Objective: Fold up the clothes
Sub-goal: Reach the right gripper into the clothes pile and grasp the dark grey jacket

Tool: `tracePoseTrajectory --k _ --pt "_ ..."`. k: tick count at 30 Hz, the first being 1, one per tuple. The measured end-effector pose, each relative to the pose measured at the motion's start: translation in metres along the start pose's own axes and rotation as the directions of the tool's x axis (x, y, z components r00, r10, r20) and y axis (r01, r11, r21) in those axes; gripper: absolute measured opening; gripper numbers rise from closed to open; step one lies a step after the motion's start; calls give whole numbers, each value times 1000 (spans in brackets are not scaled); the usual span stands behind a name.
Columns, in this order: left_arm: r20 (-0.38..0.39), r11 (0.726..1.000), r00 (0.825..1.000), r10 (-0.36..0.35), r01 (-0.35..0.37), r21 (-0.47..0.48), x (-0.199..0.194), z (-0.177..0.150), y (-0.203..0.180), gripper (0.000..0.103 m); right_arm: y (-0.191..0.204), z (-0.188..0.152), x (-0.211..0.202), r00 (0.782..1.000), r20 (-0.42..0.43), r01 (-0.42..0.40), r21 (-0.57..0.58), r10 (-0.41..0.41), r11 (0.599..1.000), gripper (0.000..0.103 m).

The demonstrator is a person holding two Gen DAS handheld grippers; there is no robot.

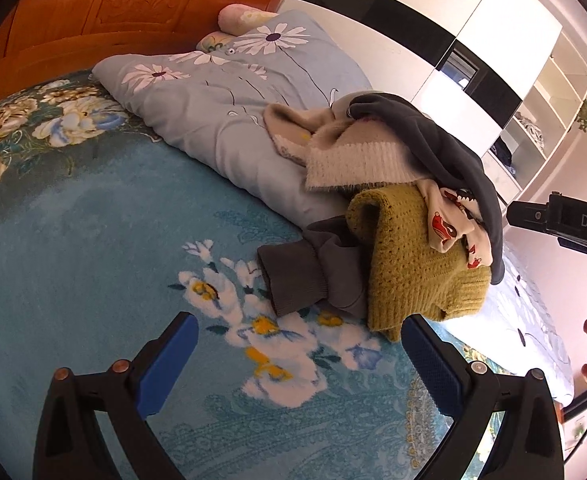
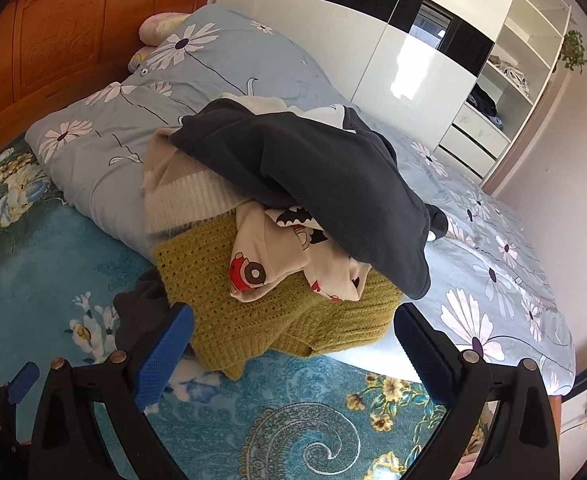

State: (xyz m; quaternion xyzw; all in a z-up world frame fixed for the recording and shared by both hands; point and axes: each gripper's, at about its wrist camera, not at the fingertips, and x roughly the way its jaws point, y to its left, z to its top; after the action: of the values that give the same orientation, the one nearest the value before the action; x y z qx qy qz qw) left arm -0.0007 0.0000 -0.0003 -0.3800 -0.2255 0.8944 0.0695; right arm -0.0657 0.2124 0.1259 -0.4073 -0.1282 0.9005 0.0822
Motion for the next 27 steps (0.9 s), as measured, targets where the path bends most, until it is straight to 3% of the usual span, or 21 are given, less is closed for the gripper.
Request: tracePoseTrajectory --k 10,21,27 --pt "-6 999 1000 -20 19 -27 1 1 3 103 -14 15 24 999 -47 28 72 -24 997 100" --pt "-15 1000 999 -28 28 -5 6 3 1 103 -10 46 60 993 -90 79 -4 -79 997 100" --pt "-22 999 999 -29 29 -13 8 3 3 103 0 68 78 989 -72 121 -86 -127 989 98"
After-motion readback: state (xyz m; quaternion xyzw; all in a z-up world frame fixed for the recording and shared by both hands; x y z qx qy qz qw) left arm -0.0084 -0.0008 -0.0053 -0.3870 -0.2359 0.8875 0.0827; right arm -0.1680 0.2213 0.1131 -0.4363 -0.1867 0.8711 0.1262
